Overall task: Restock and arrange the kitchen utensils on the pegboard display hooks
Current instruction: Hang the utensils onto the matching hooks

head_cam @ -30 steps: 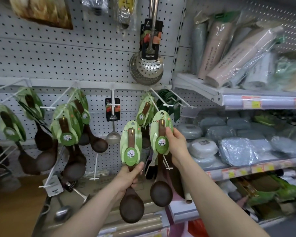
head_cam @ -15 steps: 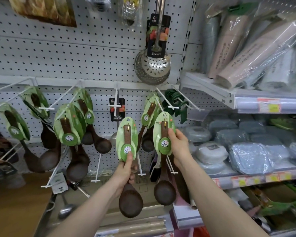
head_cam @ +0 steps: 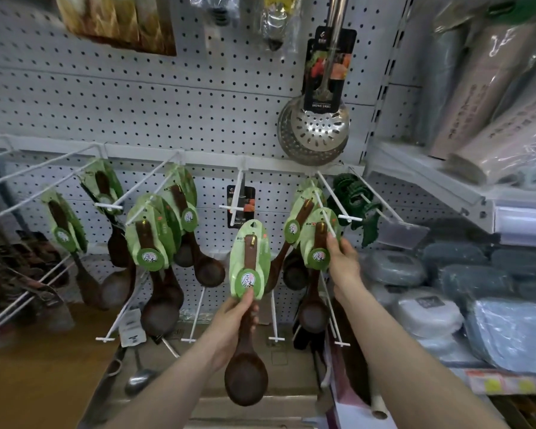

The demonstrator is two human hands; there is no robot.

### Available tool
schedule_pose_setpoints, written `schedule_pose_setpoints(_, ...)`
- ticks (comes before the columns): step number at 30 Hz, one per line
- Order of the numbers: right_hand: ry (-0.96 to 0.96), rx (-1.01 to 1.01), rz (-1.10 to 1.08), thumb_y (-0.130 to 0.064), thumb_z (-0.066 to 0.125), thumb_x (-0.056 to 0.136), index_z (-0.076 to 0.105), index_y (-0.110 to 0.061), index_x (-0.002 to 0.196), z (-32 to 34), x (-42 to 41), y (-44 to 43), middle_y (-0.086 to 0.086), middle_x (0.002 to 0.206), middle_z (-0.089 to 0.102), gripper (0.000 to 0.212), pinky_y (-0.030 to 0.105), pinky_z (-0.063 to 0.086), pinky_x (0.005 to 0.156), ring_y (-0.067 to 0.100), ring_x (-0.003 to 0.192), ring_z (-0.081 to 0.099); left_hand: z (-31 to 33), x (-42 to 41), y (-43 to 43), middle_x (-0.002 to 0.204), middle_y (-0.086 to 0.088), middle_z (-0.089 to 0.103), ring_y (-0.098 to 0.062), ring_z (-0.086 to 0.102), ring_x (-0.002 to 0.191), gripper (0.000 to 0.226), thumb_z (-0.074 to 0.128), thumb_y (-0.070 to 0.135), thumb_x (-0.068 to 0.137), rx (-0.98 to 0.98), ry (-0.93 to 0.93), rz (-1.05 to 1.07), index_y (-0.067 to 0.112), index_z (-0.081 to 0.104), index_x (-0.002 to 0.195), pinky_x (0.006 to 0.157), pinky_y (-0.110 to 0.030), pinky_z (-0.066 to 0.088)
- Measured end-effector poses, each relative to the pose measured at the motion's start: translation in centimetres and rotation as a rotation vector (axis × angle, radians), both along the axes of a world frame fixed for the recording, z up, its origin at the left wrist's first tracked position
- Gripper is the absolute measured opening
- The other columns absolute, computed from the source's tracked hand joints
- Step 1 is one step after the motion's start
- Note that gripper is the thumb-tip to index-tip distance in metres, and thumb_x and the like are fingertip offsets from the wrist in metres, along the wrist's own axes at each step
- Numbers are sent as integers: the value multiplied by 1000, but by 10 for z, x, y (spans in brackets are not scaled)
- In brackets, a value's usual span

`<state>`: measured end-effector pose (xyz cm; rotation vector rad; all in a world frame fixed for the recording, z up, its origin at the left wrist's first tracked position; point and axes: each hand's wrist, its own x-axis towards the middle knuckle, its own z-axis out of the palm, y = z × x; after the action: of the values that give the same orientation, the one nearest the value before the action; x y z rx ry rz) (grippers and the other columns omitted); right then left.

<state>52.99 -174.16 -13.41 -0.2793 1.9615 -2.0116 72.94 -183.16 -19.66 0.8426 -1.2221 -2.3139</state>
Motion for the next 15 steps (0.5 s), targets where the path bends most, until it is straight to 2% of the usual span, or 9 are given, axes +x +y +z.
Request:
schedule_pose_setpoints(2,2,6,-2,-42,54,98,58,-25,122,0,-3,-2,-2,114,66,30,39,49,99,19,106,62,1,-2,0,75,-2,63,-12,56,63,45,68,38,76,-7,11,6,4,61,105,61,-26,45)
schedule_pose_setpoints(4,26,14,-17,-39,55,98,59,-25,108,-1,-1,-2,-2,104,67,18,32,50,85,16,94,63,3,-3,3,73,-1,64,-12,57,63,39,68,36,76,-21,14,-4,5,62,100,60,-25,45)
schedule_pose_setpoints(6,64,5,-73,-34,60,96,55,-21,107,-4,3,2,-2,101,64,18,27,44,76,10,85,59,5,-4,7,72,0,64,-12,56,63,33,68,34,78,-33,17,-32,7,63,96,59,-24,45)
schedule_pose_setpoints(8,82,2,-127,-26,63,94,51,-17,114,-9,10,9,-7,95,59,25,27,40,79,5,81,54,8,-4,12,70,0,63,-12,56,62,25,66,30,83,-49,22,-54,7,63,92,58,-23,46)
schedule_pose_setpoints(10,106,38,-138,-21,63,94,52,-14,113,-12,22,15,-8,88,56,23,27,39,80,7,78,54,11,-4,19,68,0,62,-10,55,60,18,62,25,89,-46,32,-77,7,62,91,56,-22,46)
schedule_pose_setpoints(12,132,55,-79,-22,61,95,59,-12,105,-13,35,20,-3,88,62,13,29,43,79,15,81,58,13,-2,27,68,-1,60,-9,54,57,15,59,22,93,-29,39,-106,7,60,93,53,-20,45)
schedule_pose_setpoints(15,134,2,102,-29,56,99,67,-18,96,-1,61,25,-1,86,69,17,24,48,72,11,79,61,13,0,39,68,-1,60,-9,52,57,15,59,22,92,-27,45,-146,7,59,96,54,-20,44)
